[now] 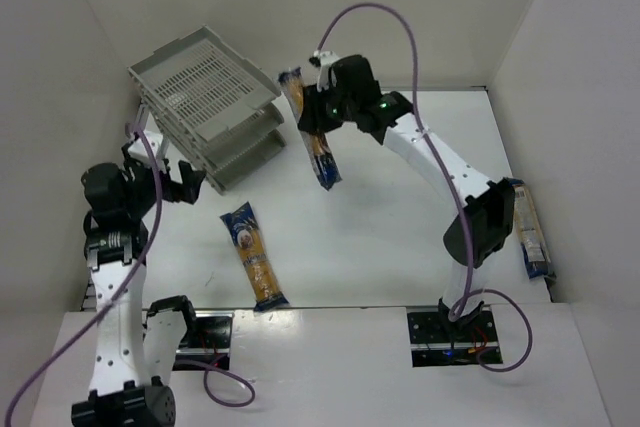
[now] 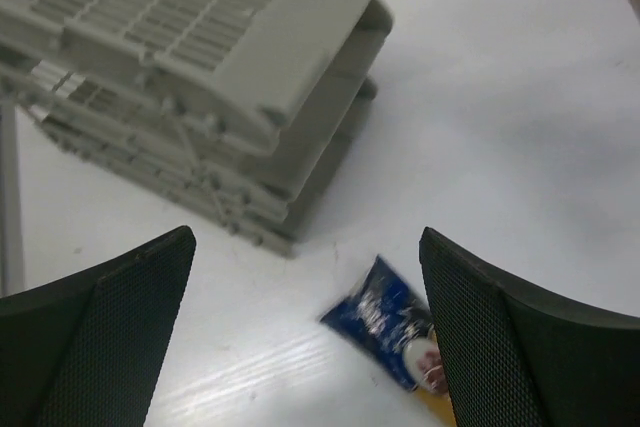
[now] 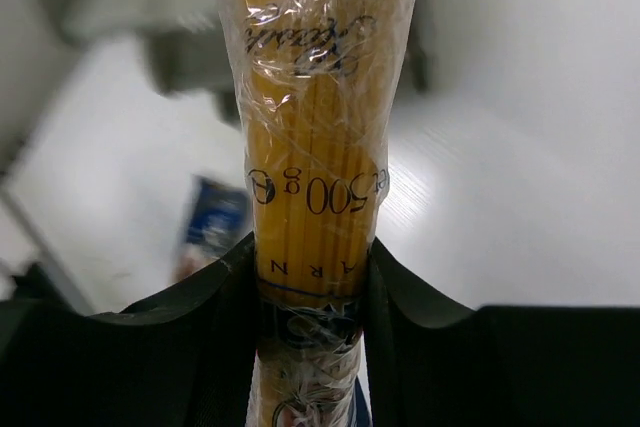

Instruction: Place and organize the pasta boxes and bags onto the shelf

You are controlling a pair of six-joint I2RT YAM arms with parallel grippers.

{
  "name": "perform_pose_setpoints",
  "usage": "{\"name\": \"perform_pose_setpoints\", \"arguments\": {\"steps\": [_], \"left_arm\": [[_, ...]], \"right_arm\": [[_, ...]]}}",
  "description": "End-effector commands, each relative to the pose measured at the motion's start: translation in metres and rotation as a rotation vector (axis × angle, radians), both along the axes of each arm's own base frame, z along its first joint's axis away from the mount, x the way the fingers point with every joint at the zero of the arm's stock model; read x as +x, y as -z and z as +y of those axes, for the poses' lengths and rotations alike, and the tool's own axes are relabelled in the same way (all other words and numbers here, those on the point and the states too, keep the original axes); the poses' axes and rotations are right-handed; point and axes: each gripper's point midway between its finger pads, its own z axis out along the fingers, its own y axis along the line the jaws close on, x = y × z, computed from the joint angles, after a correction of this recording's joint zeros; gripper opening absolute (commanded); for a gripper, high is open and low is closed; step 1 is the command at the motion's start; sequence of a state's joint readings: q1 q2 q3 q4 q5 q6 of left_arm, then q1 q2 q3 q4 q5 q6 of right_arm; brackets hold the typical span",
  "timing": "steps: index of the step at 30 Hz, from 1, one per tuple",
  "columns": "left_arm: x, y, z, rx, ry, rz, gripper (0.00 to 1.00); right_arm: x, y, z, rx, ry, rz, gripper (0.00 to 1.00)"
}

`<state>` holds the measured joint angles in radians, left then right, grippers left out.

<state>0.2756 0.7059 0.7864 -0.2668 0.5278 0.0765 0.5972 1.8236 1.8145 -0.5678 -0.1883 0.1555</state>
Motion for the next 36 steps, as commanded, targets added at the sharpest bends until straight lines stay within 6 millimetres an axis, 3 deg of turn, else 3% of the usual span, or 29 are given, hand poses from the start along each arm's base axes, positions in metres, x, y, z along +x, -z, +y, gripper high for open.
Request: {"name": "perform_pose_setpoints", "arguments": {"steps": [1,2,4,6,9,10,11,13,16,18,23,24,29,36], "left_arm": [[0.001,-0.076,-0.046,-0.128,0.243,-0.113,1.00],[0.005,-0.081,-0.053,-0.199,0.270,-0.083,1.00],[0.005,-0.102,-0.068,-0.258,0.386,-0.109,1.00],[-0.002,-0.122,-0.097,-0.349,0.527,-0.111,1.00],[-0.001,-0.127,-0.123,-0.415,0.615,-0.071,1.00],[-0.003,-0.139,-0.134,-0.493,0.673,-0.052,1.00],[0.000,-0.138,-0.137,-0.511,0.682,-0.041,1.00],[-0.002,-0.165,-0.138,-0.505,0.706,-0.107,1.00],[0.009,-0.186,-0.139,-0.553,0.703,-0.122,1.00],[0.015,-0.191,-0.142,-0.567,0.708,-0.127,1.00],[0.018,-0.190,-0.154,-0.570,0.752,-0.106,1.00],[0.020,-0.185,-0.156,-0.579,0.741,-0.078,1.00],[0.033,-0.161,-0.150,-0.583,0.645,-0.027,1.00],[0.042,-0.157,-0.148,-0.594,0.619,-0.006,1.00]], "right_arm": [[-0.032,-0.203,0.039,0.461,-0.235,-0.251,0.00],[-0.032,-0.224,0.045,0.504,-0.268,-0.277,0.00],[-0.033,-0.243,0.050,0.560,-0.288,-0.291,0.00],[-0.033,-0.256,0.054,0.614,-0.293,-0.286,0.00],[-0.033,-0.267,0.060,0.676,-0.309,-0.261,0.00],[-0.035,-0.278,0.067,0.737,-0.339,-0.244,0.00],[-0.038,-0.285,0.065,0.758,-0.338,-0.233,0.00],[-0.039,-0.289,0.067,0.772,-0.350,-0.239,0.00],[-0.042,-0.286,0.072,0.777,-0.368,-0.224,0.00],[-0.050,-0.292,0.076,0.795,-0.383,-0.223,0.00],[-0.061,-0.286,0.093,0.802,-0.421,-0.180,0.00],[-0.064,-0.293,0.091,0.817,-0.425,-0.190,0.00],[-0.066,-0.298,0.090,0.817,-0.431,-0.211,0.00],[-0.074,-0.294,0.094,0.820,-0.454,-0.174,0.00]]}}
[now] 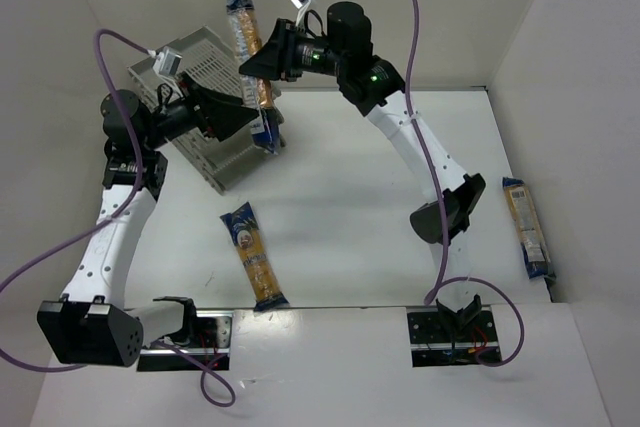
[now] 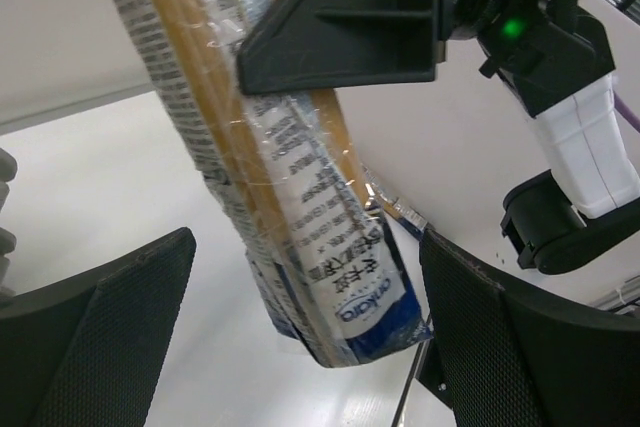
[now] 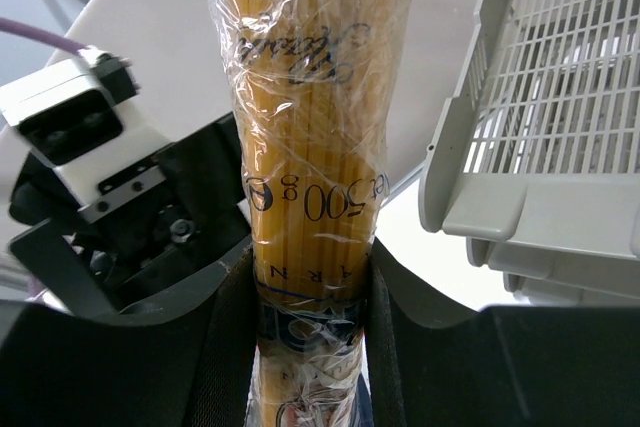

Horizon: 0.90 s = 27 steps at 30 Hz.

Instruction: Place and organize the pasta boxes and bags onto the shelf

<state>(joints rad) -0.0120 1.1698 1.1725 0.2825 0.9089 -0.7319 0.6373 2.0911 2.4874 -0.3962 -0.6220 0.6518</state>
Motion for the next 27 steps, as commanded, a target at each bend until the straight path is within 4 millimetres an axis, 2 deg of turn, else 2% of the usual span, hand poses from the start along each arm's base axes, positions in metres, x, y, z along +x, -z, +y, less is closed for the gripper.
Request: {"name": "perform_pose_setpoints", "arguments": {"steps": [1,3,5,7,9,11,12,15,17,19,20,21,22,23,24,25,26,27], "left_arm": [[0.005,-0.002,0.000,0.008,-0.006,-0.017,1.00],[0.004,-0.011,-0.002,-0.018,0.012,-0.023,1.00],[0.007,-0.008,-0.002,-0.024,0.013,-0.004,1.00],[0.007,-0.005,-0.004,-0.037,0.026,0.028,1.00],[0.003,-0.004,-0.004,-0.040,0.036,0.039,1.00],[-0.002,-0.008,-0.005,-0.037,0.048,0.018,1.00],[-0.003,-0.007,-0.006,-0.034,0.057,0.018,0.96],[-0.010,-0.008,-0.010,-0.031,0.078,0.018,0.81],[-0.010,-0.008,-0.010,-0.039,0.080,0.017,0.62],[-0.008,-0.011,-0.009,-0.048,0.071,0.010,0.32],[-0.007,-0.012,-0.009,-0.058,0.062,0.020,0.10],[-0.006,-0.016,-0.008,-0.061,0.052,0.017,0.06],[-0.004,-0.023,-0.006,-0.067,0.034,0.001,0.04],[0.001,-0.025,-0.005,-0.079,0.021,0.012,0.00],[0.004,-0.029,-0.005,-0.095,0.013,0.018,0.00],[0.006,-0.044,-0.003,-0.108,-0.003,-0.016,0.00],[0.016,-0.048,0.001,-0.121,-0.028,-0.011,0.00],[0.025,-0.055,0.011,-0.141,-0.069,0.000,0.00]], "right_arm": [[-0.051,-0.094,-0.011,0.191,-0.078,-0.196,0.00],[-0.055,-0.094,-0.008,0.192,-0.088,-0.194,0.00],[-0.057,-0.090,-0.002,0.191,-0.099,-0.175,0.00],[-0.060,-0.097,0.003,0.211,-0.112,-0.199,0.00],[-0.071,-0.097,0.012,0.218,-0.139,-0.188,0.00],[-0.069,-0.095,0.014,0.220,-0.140,-0.178,0.00],[-0.064,-0.090,0.017,0.215,-0.130,-0.169,0.00],[-0.063,-0.095,0.015,0.224,-0.118,-0.176,0.00],[-0.067,-0.095,0.018,0.224,-0.127,-0.175,0.00],[-0.064,-0.090,0.019,0.214,-0.117,-0.160,0.00],[-0.060,-0.082,0.021,0.198,-0.107,-0.137,0.01],[-0.056,-0.080,0.021,0.193,-0.084,-0.125,0.10],[-0.055,-0.078,0.021,0.184,-0.083,-0.130,0.45],[-0.052,-0.077,0.021,0.178,-0.065,-0.130,0.70],[-0.050,-0.078,0.018,0.171,-0.039,-0.135,0.90],[-0.047,-0.082,0.015,0.165,-0.010,-0.160,0.99],[-0.046,-0.084,0.009,0.151,0.027,-0.160,0.99],[-0.030,-0.085,0.003,0.146,0.125,-0.158,0.99]]}}
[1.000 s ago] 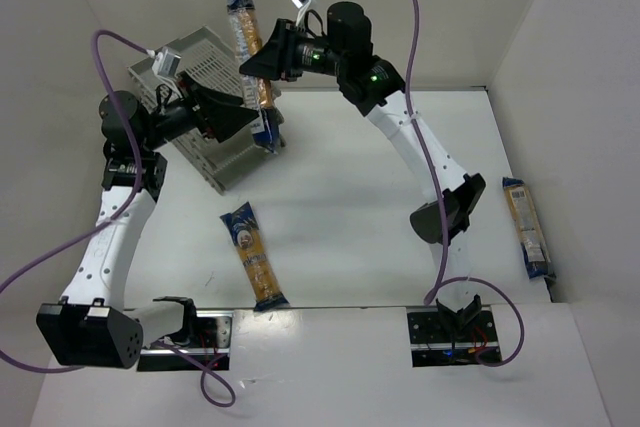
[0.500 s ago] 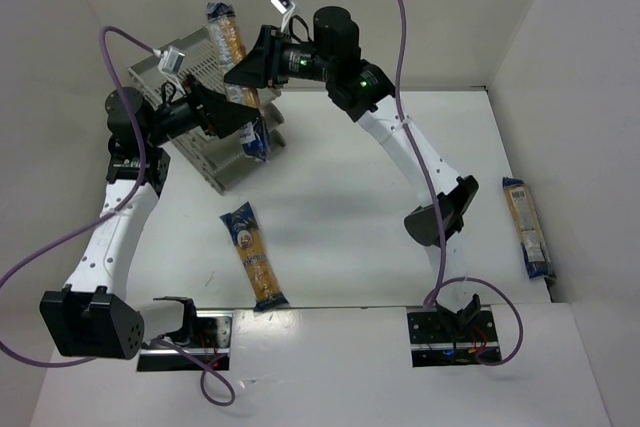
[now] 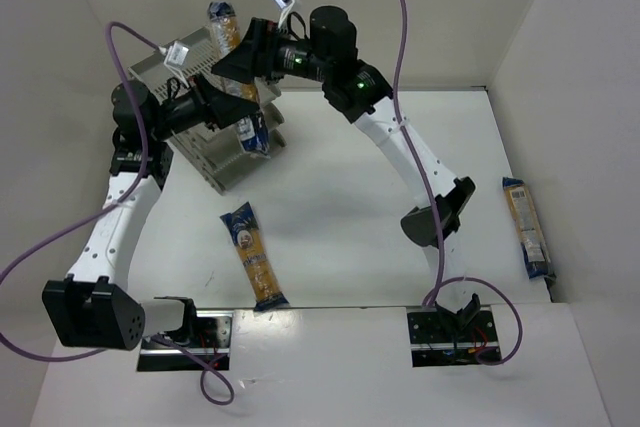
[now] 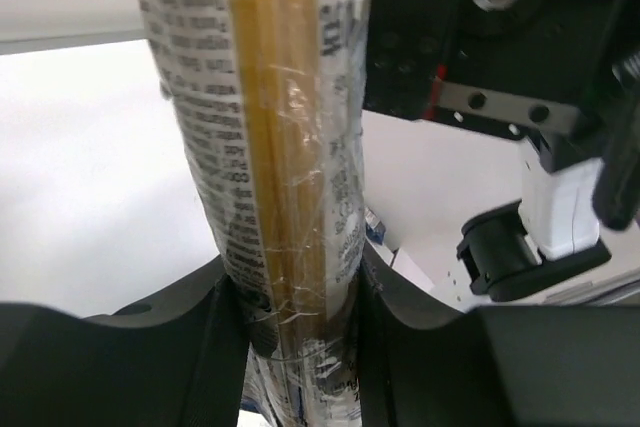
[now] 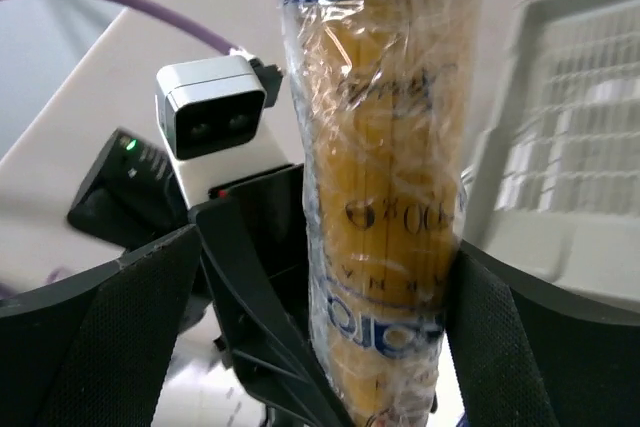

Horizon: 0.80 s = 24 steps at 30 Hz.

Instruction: Place and organize the pasta boxes and bags onto the shelf

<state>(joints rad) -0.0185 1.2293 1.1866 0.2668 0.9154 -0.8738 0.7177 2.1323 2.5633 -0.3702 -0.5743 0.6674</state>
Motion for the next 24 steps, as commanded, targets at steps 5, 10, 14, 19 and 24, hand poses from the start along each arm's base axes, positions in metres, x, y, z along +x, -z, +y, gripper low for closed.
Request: {"name": "perform_pose_setpoints", "arguments": {"steps": [5,10,14,19,24], "left_arm": [[0.089,-0.087,0.080,-0.106,-0.423,-0.054,0.00],[0.140,-0.086,0.112,-0.138,-0.568,-0.022,0.00],[0.154,-0.063,0.119,-0.163,-0.605,0.062,0.00],[0.174,-0.015,0.130,-0.149,-0.672,0.183,0.02],[0.180,-0.011,0.138,-0.152,-0.720,0.194,0.21]], "right_arm": [[0.034,-0.108,-0.101,0.083,0.634,-0.197,0.99],[0.031,-0.117,-0.143,0.022,0.789,-0.252,0.99],[0.034,-0.078,-0.139,-0.081,0.771,-0.214,0.99],[0.031,-0.053,-0.130,-0.135,0.716,-0.191,0.99],[0.034,-0.038,-0.126,-0.169,0.703,-0.184,0.99]]}}
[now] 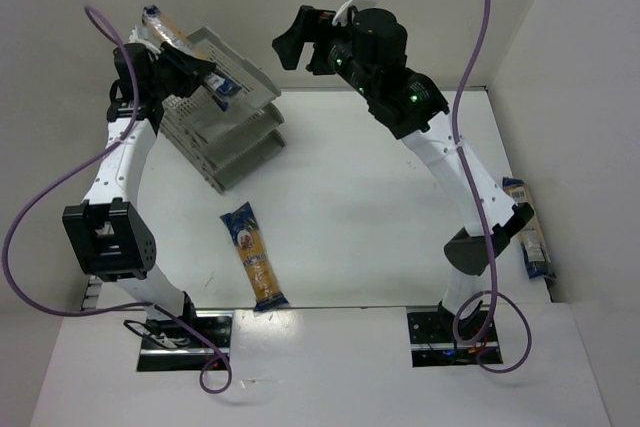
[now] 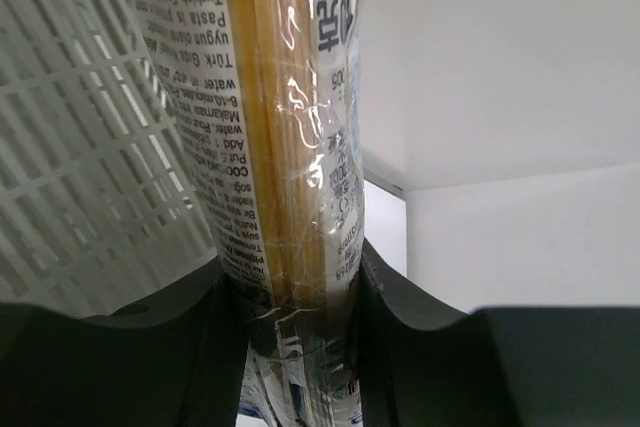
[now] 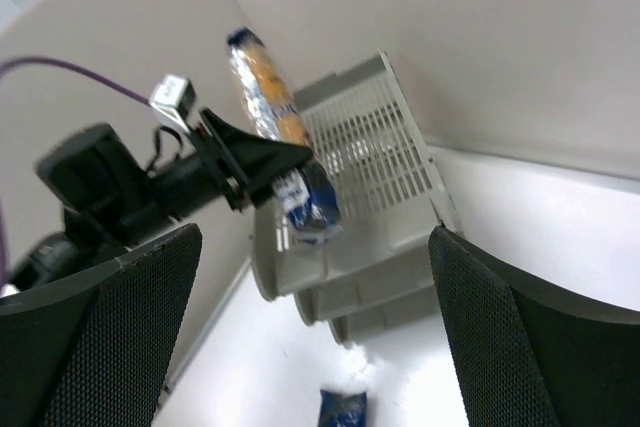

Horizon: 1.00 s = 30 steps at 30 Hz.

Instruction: Place and organize the pasta boxes and bags onto the shelf

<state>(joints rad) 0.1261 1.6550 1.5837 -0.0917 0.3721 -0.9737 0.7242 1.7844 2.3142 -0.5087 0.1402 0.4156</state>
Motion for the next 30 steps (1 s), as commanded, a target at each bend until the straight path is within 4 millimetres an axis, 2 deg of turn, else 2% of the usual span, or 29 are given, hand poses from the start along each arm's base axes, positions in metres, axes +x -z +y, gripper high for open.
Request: {"name": "perform_pose_setpoints", "arguments": {"steps": [1,2,3,4,5,6,7,8,12,13,15,17,18,19,20,21,22,23,24,25,26,27,28,30], "left_arm": [[0.001,-0.075,0.007,0.038,-0.043,-0.247,0.36],[0.002,-0.074,0.009,0.051,-0.054,-0.250,0.60],[0.003,-0.074,0.011,0.053,-0.068,-0.250,0.79],[0.005,-0.074,0.015,0.055,-0.092,-0.249,0.93],[0.005,-0.074,0.017,0.068,-0.100,-0.251,1.00],[0.006,-0.074,0.019,0.080,-0.110,-0.253,1.00],[0.005,-0.076,0.024,0.094,-0.139,-0.255,1.00],[0.006,-0.075,0.027,0.104,-0.154,-0.256,1.00],[-0.009,-0.105,0.037,0.190,-0.207,-0.326,1.00],[-0.010,-0.115,0.046,0.241,-0.232,-0.353,1.00],[-0.023,-0.132,0.057,0.306,-0.295,-0.374,1.00],[-0.036,-0.149,0.064,0.416,-0.321,-0.421,1.00],[-0.053,-0.169,0.064,0.450,-0.338,-0.468,1.00],[-0.062,-0.177,0.064,0.483,-0.343,-0.499,1.00],[-0.086,-0.200,0.063,0.530,-0.359,-0.570,1.00],[-0.091,-0.188,0.059,0.552,-0.336,-0.562,1.00],[-0.101,-0.187,0.055,0.576,-0.318,-0.580,1.00],[-0.110,-0.186,0.052,0.608,-0.302,-0.599,1.00],[-0.136,-0.194,0.045,0.623,-0.290,-0.643,1.00],[-0.146,-0.189,0.035,0.635,-0.240,-0.664,1.00],[-0.147,-0.160,0.031,0.633,-0.206,-0.619,1.00],[-0.166,-0.161,0.026,0.633,-0.194,-0.638,1.00],[-0.169,-0.145,0.023,0.629,-0.164,-0.593,1.00],[-0.178,-0.121,0.016,0.599,-0.120,-0.536,1.00]], "right_arm": [[-0.004,0.004,0.002,-0.025,-0.011,-0.013,0.99],[-0.001,0.008,0.000,-0.045,0.002,-0.015,0.99],[-0.002,0.005,-0.002,-0.039,0.013,-0.022,0.99],[-0.002,0.010,-0.004,-0.065,0.013,-0.027,0.99],[-0.002,0.009,-0.007,-0.074,0.025,-0.039,0.99],[-0.005,0.006,-0.014,-0.085,0.038,-0.053,0.99],[-0.002,0.016,-0.017,-0.137,0.053,-0.063,0.99],[0.001,0.016,-0.025,-0.156,0.094,-0.081,0.99],[0.011,0.044,-0.064,-0.323,0.216,-0.107,0.99],[0.010,0.060,-0.077,-0.381,0.226,-0.097,0.99],[0.026,0.072,-0.120,-0.472,0.323,-0.098,0.99],[0.039,0.105,-0.161,-0.564,0.394,-0.020,0.99],[0.052,0.119,-0.209,-0.598,0.494,0.046,0.99],[0.055,0.155,-0.239,-0.668,0.524,0.158,0.99],[0.060,0.182,-0.266,-0.709,0.563,0.243,0.99],[0.062,0.204,-0.326,-0.735,0.677,0.347,0.99],[0.052,0.243,-0.357,-0.793,0.697,0.476,0.99],[0.046,0.264,-0.385,-0.821,0.736,0.556,0.99],[0.041,0.288,-0.410,-0.867,0.747,0.635,0.99],[0.022,0.317,-0.446,-0.899,0.778,0.740,0.99],[0.018,0.324,-0.462,-0.911,0.808,0.755,0.99],[0.012,0.332,-0.475,-0.926,0.827,0.778,0.99],[-0.002,0.348,-0.491,-0.945,0.835,0.830,0.99],[-0.009,0.357,-0.502,-0.950,0.847,0.852,0.99]]}}
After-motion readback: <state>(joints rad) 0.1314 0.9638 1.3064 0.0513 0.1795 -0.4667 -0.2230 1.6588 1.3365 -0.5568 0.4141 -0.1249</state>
